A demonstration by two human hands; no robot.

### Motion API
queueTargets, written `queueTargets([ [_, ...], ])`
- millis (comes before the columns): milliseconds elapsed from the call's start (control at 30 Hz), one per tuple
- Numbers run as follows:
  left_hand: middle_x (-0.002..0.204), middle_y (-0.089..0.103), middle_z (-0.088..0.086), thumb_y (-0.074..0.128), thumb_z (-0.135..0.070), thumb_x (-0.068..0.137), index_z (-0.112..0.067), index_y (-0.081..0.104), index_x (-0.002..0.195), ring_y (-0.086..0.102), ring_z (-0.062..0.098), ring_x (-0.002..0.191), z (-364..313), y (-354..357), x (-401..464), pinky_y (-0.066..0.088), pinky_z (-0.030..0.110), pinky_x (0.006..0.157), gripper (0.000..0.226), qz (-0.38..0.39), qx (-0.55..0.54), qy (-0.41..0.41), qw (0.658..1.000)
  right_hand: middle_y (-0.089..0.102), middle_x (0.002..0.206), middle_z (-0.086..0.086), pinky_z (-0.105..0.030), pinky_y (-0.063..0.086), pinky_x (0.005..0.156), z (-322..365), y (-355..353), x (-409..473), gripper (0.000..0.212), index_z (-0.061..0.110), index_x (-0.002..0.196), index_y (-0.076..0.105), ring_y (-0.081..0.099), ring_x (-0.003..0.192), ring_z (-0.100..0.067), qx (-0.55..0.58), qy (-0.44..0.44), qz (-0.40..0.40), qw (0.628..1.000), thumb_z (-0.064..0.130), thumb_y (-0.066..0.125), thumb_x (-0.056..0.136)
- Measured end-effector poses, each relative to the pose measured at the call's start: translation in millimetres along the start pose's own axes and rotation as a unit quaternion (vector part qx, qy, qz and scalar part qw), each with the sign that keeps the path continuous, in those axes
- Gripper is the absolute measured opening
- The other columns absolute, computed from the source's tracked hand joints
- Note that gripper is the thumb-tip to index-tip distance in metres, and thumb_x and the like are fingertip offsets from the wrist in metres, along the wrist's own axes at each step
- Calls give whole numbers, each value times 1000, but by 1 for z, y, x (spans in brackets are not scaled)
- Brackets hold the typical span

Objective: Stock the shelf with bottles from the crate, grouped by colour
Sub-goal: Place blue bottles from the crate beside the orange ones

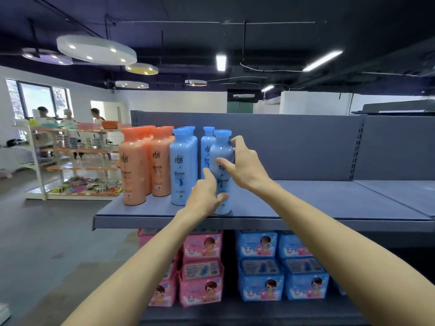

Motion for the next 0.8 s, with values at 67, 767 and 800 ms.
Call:
queueTargets([
  [67, 78, 45, 6, 65, -33, 91, -5, 30, 111, 51, 33, 77, 5, 4, 6, 34, 35, 58, 49, -6, 6, -5, 1000, 57, 76, -8, -34, 43, 55, -6, 8, 9, 38, 15, 117, 38, 48, 57, -21, -7, 6, 4, 1000, 33, 63, 94],
  [767, 128, 52, 21, 57, -12, 96, 10, 33, 130, 61, 35, 111, 47, 59, 119, 50, 32, 83, 47, -70, 69, -136, 986, 47, 69, -1, -33, 39, 60, -48, 84, 113, 45, 9, 126, 35, 44, 63, -20, -11, 0, 46, 999, 25, 64, 95],
  [800, 129, 51, 21, 56, -12, 96, 10, 32, 131, 61, 35, 112, 49, 60, 123, 50, 32, 84, 48, -69, 71, -138, 986, 47, 68, -1, -33, 39, 59, -50, 86, 117, 45, 9, 126, 35, 44, 62, -20, -11, 1, 46, 999, 25, 64, 95],
])
Point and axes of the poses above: each hand's wrist, its own x-axis towards the middle knuckle, its own y-axis out of the palm, z = x × y, the point moved 2 cm from there along x, towards the middle knuckle
